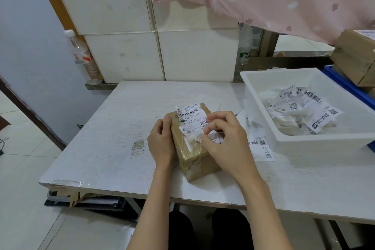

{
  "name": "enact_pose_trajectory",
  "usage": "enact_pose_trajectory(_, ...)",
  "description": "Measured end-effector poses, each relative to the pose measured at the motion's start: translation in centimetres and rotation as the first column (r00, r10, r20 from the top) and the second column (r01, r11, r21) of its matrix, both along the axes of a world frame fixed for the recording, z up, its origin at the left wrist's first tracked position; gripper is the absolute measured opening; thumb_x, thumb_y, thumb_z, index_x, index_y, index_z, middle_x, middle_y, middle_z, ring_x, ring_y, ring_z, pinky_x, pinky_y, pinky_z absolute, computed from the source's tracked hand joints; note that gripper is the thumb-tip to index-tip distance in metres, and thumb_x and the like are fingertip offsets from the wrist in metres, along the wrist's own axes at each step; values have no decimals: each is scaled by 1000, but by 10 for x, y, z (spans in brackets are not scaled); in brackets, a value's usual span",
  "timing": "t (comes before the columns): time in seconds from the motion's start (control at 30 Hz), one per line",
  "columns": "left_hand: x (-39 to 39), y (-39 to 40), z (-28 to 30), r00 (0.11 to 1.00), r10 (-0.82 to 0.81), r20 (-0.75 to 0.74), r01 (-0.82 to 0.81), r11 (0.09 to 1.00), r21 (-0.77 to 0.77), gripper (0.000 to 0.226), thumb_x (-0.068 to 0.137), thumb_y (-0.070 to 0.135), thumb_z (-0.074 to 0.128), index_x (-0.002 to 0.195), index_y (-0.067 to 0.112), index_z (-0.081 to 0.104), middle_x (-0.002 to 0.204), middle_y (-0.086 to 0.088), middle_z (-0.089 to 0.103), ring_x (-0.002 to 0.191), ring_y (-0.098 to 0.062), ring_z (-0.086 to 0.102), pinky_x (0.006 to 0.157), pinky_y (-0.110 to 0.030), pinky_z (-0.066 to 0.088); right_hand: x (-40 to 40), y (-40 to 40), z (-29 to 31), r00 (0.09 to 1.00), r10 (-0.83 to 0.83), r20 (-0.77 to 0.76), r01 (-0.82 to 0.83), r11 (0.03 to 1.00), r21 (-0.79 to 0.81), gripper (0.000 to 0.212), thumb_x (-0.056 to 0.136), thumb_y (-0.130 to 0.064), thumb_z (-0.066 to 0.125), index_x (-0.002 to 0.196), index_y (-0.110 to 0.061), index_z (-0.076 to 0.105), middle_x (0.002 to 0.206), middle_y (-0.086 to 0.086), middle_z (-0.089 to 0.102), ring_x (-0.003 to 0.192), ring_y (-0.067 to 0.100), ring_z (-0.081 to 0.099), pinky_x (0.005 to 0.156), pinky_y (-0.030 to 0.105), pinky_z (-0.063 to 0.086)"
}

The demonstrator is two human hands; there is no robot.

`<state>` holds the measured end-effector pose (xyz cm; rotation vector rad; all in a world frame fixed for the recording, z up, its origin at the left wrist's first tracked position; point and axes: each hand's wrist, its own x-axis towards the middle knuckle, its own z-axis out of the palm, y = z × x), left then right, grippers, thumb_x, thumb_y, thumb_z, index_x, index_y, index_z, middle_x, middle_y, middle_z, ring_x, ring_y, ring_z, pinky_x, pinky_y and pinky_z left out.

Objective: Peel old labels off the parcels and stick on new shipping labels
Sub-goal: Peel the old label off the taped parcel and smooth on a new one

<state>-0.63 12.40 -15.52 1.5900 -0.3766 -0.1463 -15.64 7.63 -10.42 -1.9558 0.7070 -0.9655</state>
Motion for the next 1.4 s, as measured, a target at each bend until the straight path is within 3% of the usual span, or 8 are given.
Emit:
enact_pose_trajectory(0.1,0,0,-1,1000,-2,4,2,1000,5,42,93,45,49,63,16,45,56,8,46,52,-4,36,59,-32,30,-4,-2,4,998,64,13,-64,997,42,16,77,-15,78,71,-23,66,113,-12,53,101,3,57,84,16,45)
enact_pose_trajectory(0.27,2,0,-2,1000,-6,-7,6,1000,1,44,89,50,47,61,17,43,54,9,44,54,-7,35,59,-33,30,-4,2,3,990,84,-116,-93,993,-73,19,77,-16,74,72,-18,57,117,-12,46,105,-9,48,81,2,35)
enact_pose_trajectory(0.4,2,0,-2,1000,-5,-7,5,1000,3,43,87,52,46,63,16,44,58,6,45,56,-7,36,60,-32,30,-3,-1,-1,997,37,-65,-42,996,-79,25,80,-15,75,66,-22,56,117,-11,49,109,-6,50,81,3,37)
enact_pose_trajectory(0.53,3,0,-3,1000,-5,-3,5,1000,8,46,88,53,45,65,13,46,61,0,48,59,-11,38,61,-32,31,-3,0,0,999,50,-8,-50,999,-9,12,82,-23,69,73,-22,62,117,-14,49,107,-6,51,85,9,42)
enact_pose_trajectory(0.67,3,0,-3,1000,-6,-15,6,1000,0,49,85,55,44,65,11,46,62,-1,48,60,-13,39,62,-33,31,-3,-3,-3,999,45,0,-45,999,-2,17,84,-9,68,76,-24,64,117,-15,51,109,-3,53,88,17,44)
enact_pose_trajectory(0.93,2,0,-2,1000,-1,-8,1,1000,-7,43,90,48,48,62,16,43,58,5,44,58,-11,37,62,-33,30,-9,-4,4,988,152,-23,-152,988,12,11,71,-12,65,77,-21,61,115,-11,50,112,0,51,83,10,41)
enact_pose_trajectory(1.2,2,0,-1,1000,4,-2,-4,1000,-4,44,95,44,50,61,17,41,57,6,43,57,-9,36,61,-33,30,-9,-8,-2,992,124,-8,-124,992,24,19,86,-2,64,77,-18,66,118,-12,53,112,1,53,90,11,41)
enact_pose_trajectory(1.4,1,0,0,1000,6,-2,-6,1000,0,43,96,43,50,62,18,42,58,7,44,56,-8,36,60,-33,30,-2,-4,0,997,72,-5,-71,997,36,19,91,-6,59,78,-19,64,111,-16,53,104,-3,53,85,6,37)
